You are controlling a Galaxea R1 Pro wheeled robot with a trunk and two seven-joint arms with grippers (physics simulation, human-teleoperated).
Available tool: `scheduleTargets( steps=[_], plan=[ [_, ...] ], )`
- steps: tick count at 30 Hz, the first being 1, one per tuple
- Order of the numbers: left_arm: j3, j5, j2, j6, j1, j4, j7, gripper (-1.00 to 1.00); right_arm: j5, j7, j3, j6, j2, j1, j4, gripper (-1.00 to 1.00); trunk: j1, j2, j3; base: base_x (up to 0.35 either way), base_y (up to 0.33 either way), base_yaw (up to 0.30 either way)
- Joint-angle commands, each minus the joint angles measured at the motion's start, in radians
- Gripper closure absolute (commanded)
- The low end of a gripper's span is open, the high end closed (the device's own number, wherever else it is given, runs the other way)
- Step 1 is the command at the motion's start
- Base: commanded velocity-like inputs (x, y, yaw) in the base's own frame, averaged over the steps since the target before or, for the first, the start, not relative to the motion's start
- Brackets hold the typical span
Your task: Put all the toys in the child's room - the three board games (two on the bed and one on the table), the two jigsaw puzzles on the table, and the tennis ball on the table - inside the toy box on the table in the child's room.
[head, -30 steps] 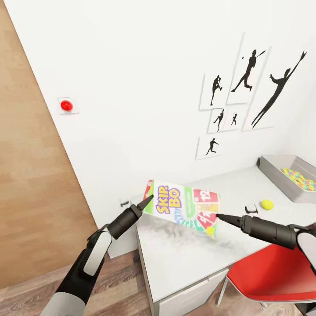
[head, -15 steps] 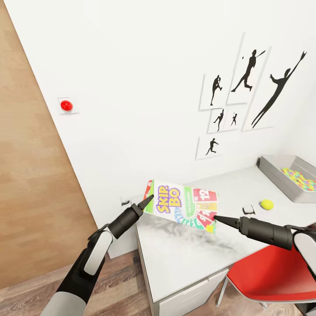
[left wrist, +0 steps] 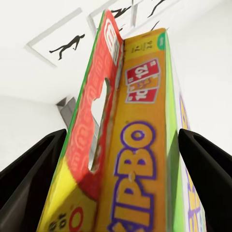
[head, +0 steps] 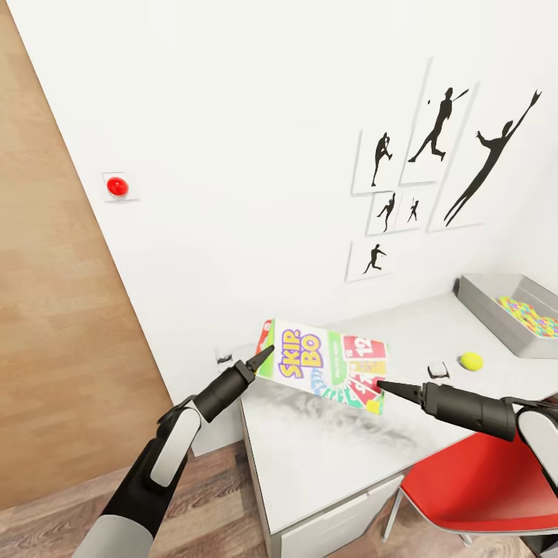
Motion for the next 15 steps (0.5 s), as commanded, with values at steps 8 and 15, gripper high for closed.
scheduleTargets(
  steps=[8, 15],
  plan=[
    [-0.001, 0.008, -0.004, 0.009, 0.0, 0.0, 0.0, 1.0, 0.015, -0.016, 0.0, 0.005, 0.0, -0.006, 0.002, -1.0, 0.001, -0.002, -0.002, 0.0, 0.0, 0.0],
    [-0.001, 0.009, -0.006, 0.009, 0.0, 0.0, -0.001, 1.0, 0.017, -0.02, 0.0, 0.005, 0.0, -0.007, 0.006, -1.0, 0.001, -0.002, -0.002, 0.0, 0.0, 0.0]
  ],
)
